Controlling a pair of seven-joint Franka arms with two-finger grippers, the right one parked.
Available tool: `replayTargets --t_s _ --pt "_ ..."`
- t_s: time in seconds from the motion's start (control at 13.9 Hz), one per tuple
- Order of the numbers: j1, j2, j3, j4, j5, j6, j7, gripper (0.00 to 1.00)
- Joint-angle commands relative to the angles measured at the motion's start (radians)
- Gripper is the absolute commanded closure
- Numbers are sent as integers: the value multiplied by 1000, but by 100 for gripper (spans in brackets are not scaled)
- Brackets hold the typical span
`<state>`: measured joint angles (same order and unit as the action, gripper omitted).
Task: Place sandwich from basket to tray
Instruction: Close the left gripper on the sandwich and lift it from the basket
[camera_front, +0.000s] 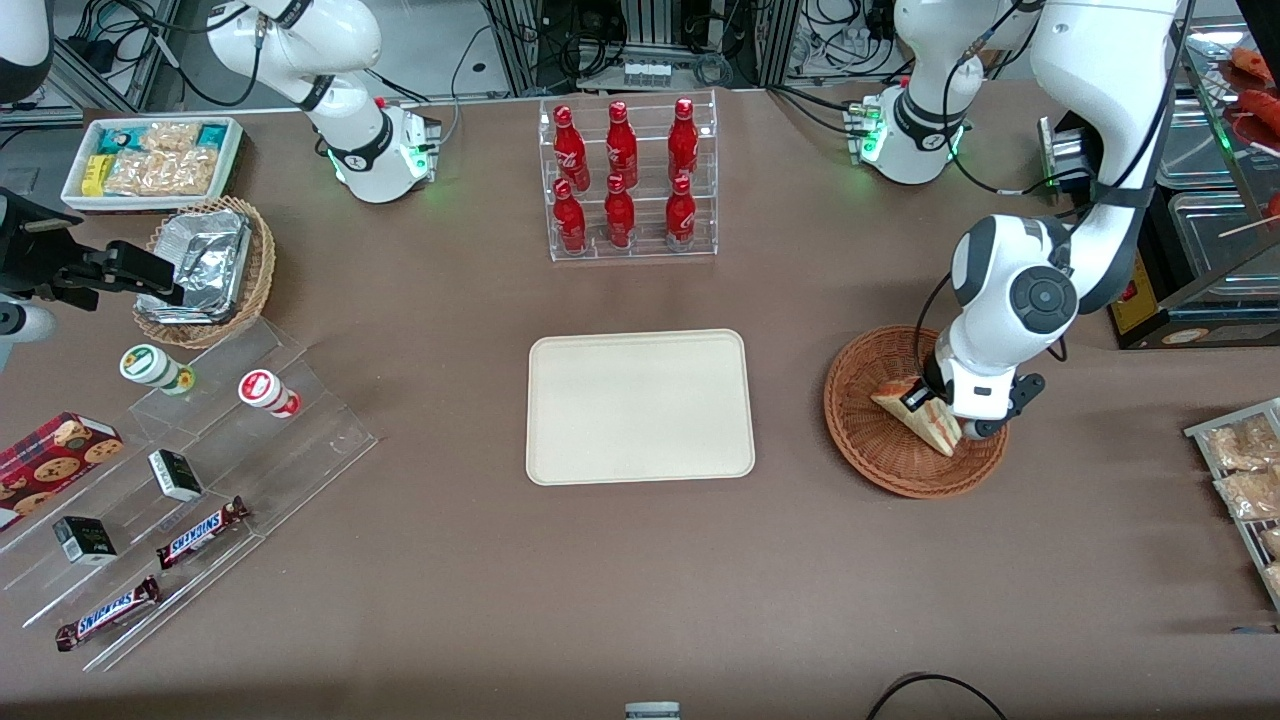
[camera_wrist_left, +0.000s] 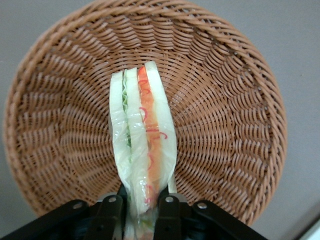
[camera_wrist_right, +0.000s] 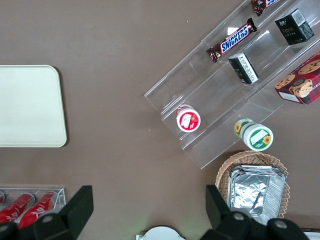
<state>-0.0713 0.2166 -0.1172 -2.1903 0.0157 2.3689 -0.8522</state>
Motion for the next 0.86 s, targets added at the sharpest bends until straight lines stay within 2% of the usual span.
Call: replayTargets --t_s 0.0,0.29,0.5,0.79 --pt "-4 -91 -1 70 41 -159 -15 100" --pt "-56 -65 -53 321 47 -374 -21 100" --pt "-155 -8 -55 452 32 -427 -42 100" --pt "-295 79 -55 537 35 -430 -28 100"
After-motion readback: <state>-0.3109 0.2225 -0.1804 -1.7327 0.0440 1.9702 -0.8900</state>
